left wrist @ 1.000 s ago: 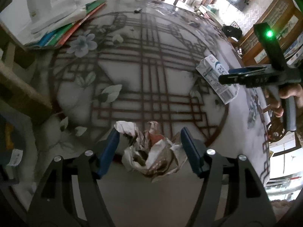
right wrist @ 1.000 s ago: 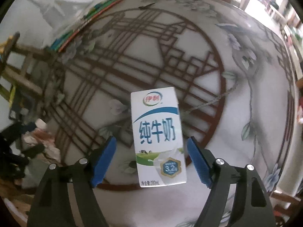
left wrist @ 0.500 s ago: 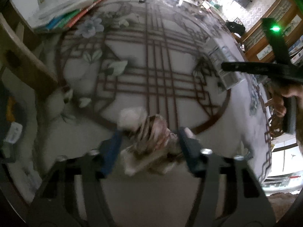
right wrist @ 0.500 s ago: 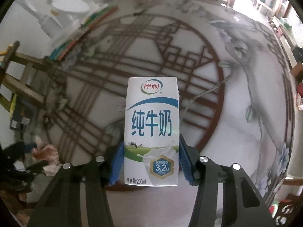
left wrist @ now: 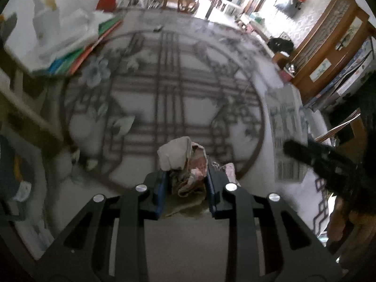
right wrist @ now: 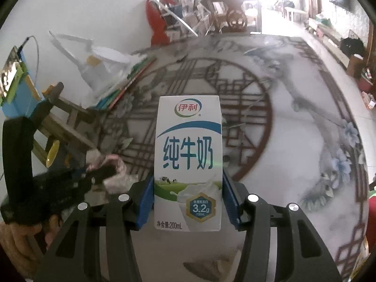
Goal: Collect trash
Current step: 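Lift the tissue and white milk carton and carry them toward the red bin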
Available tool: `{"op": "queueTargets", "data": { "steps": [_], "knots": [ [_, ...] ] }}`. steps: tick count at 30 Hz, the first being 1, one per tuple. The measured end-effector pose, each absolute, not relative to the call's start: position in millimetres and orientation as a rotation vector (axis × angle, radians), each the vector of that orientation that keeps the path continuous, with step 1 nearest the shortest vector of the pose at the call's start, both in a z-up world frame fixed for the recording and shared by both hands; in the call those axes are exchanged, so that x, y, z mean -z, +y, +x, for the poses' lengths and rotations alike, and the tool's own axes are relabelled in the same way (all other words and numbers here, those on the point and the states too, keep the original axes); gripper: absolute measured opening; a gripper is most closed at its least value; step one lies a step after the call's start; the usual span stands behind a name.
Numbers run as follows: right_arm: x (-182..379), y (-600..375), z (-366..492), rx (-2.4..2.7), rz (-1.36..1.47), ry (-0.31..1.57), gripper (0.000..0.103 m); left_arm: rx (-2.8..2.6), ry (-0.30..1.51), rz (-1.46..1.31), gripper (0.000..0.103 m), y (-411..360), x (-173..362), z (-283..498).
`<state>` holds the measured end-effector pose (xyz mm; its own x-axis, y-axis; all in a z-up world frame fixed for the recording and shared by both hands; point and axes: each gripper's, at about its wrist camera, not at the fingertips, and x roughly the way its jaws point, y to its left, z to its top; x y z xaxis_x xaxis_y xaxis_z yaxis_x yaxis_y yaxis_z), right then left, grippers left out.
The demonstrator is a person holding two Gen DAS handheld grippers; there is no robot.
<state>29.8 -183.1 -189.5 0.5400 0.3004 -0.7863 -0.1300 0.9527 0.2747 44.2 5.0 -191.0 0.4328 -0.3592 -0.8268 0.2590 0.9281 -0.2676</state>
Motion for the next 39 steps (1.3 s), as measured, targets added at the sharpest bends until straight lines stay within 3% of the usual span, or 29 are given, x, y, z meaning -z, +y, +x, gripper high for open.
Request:
{"op": "queueTargets", "data": {
  "steps": [11, 39],
  "knots": [
    [163.6, -231.7, 0.7, -0.128, 0.222, 0.854, 0.050, 0.473, 0.955, -0.071, 0.027, -38.1, 151.0, 39.0],
    [160.8, -328.6, -53.9, -0.151, 0.266, 0.830, 0.050, 0.453, 0.928, -0.032, 0.027, -141.0, 130.4, -14.7]
  ]
}}
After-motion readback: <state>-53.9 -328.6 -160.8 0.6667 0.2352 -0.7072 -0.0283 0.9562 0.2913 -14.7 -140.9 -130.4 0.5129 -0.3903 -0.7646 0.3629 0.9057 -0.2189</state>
